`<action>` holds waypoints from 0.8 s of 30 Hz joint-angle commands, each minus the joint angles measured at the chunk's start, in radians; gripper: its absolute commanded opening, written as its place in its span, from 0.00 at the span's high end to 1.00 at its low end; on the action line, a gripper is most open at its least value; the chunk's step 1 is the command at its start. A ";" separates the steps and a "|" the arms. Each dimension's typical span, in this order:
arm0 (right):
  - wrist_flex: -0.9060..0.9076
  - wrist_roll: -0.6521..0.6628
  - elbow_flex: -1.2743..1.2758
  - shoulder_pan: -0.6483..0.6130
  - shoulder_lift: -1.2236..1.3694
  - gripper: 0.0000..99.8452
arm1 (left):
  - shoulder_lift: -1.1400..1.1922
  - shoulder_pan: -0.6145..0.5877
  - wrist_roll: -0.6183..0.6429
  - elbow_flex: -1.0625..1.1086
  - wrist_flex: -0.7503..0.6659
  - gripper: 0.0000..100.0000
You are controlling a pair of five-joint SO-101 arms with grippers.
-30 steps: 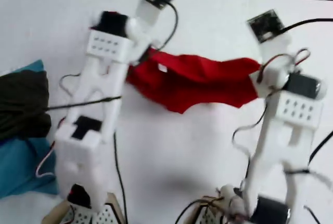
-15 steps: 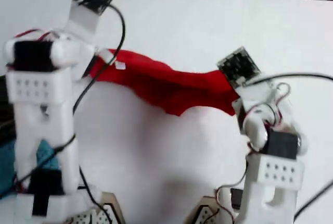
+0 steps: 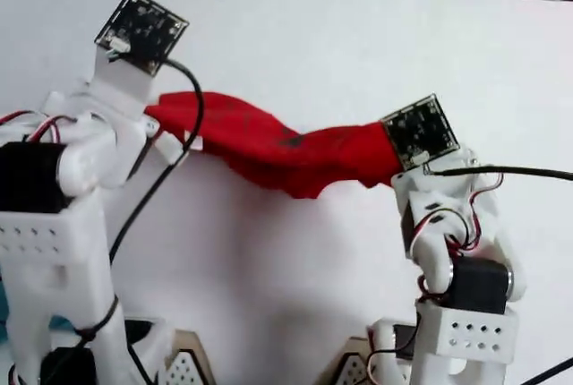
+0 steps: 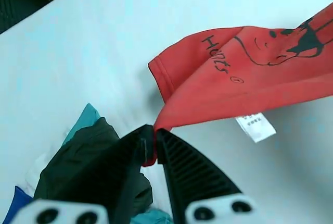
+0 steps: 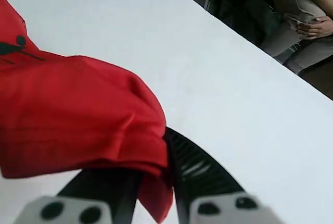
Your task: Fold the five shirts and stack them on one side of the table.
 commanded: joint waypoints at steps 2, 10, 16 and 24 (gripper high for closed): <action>-0.059 0.008 0.137 -0.104 0.091 0.98 | -0.018 -0.009 -0.008 0.074 -0.046 0.98; -0.059 0.020 0.207 -0.289 0.395 0.98 | -0.005 -0.048 -0.009 0.397 -0.239 0.98; -0.059 0.021 0.043 -0.358 0.636 0.98 | -0.005 -0.176 -0.091 0.615 -0.399 0.98; 0.111 0.015 -0.242 -0.438 1.004 0.86 | -0.005 -0.330 -0.190 0.746 -0.460 0.98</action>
